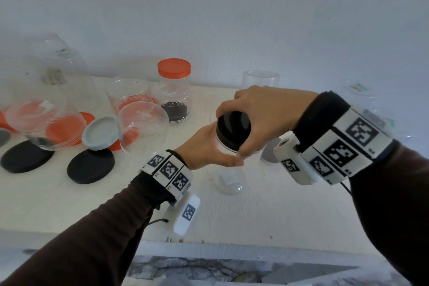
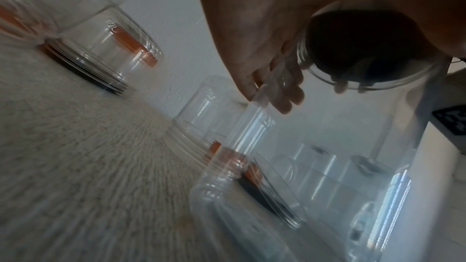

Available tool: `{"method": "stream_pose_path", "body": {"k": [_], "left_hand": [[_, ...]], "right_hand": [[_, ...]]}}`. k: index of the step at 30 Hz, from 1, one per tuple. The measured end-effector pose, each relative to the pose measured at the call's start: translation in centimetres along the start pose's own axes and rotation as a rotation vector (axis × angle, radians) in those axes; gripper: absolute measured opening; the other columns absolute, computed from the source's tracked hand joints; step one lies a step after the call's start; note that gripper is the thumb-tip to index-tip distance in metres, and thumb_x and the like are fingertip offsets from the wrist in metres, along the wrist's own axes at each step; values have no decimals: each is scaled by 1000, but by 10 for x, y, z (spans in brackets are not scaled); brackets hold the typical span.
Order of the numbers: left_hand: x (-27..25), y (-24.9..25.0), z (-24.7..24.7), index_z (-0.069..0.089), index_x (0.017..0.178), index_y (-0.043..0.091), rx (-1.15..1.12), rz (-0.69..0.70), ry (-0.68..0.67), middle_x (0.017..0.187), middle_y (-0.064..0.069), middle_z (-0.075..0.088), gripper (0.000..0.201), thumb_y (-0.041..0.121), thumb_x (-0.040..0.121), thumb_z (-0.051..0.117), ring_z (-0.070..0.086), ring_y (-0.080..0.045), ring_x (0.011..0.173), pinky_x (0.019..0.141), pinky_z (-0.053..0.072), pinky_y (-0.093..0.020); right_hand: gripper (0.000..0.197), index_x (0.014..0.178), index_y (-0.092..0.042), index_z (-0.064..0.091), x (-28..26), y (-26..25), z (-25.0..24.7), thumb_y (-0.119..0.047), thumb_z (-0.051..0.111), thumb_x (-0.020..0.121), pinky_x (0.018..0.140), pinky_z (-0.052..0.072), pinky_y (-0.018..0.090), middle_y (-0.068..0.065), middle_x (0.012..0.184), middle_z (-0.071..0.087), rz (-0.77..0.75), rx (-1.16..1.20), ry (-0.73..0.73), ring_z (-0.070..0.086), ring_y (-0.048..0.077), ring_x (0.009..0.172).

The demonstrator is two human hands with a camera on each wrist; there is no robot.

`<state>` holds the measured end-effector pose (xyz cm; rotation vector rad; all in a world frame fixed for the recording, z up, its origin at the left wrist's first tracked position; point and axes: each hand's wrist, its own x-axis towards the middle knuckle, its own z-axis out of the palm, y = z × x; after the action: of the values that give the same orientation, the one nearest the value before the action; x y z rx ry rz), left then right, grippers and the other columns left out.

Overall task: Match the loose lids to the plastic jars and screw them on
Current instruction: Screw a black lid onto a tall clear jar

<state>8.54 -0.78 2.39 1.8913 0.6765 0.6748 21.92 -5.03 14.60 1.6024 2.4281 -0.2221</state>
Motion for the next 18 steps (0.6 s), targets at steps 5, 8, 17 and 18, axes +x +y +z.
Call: {"method": "stream_pose_path", "body": {"k": [5, 8, 17, 18], "left_hand": [[-1, 0, 3, 45, 112, 36, -27, 8, 15, 106, 20, 59, 72, 46, 47, 75, 54, 12, 101, 84, 41, -8], [-1, 1, 3, 45, 117, 29, -18, 20, -1, 106, 19, 59, 76, 47, 49, 74, 55, 9, 101, 85, 42, -11], [-1, 1, 2, 46, 107, 41, 7, -18, -13, 107, 20, 59, 66, 47, 48, 75, 54, 12, 103, 89, 40, -7], [-1, 0, 2, 46, 107, 41, -1, -15, -6, 107, 20, 59, 66, 47, 48, 75, 54, 12, 103, 88, 40, -6]], "right_hand": [[59, 109, -21, 53, 1, -5, 11, -62, 65, 70, 52, 36, 16, -12, 78, 50, 91, 23, 143, 50, 4, 70], [58, 99, -18, 52, 0, -8, 14, -68, 59, 71, 49, 32, 18, -8, 74, 49, 123, -28, 193, 46, 3, 63], [80, 135, -42, 32, -4, 4, -3, -42, 77, 68, 86, 43, 25, -5, 118, 40, -56, 19, -70, 45, 14, 107], [77, 131, -42, 36, -2, 6, -2, -42, 78, 66, 83, 43, 24, -6, 114, 42, -64, 24, -39, 46, 13, 103]]}}
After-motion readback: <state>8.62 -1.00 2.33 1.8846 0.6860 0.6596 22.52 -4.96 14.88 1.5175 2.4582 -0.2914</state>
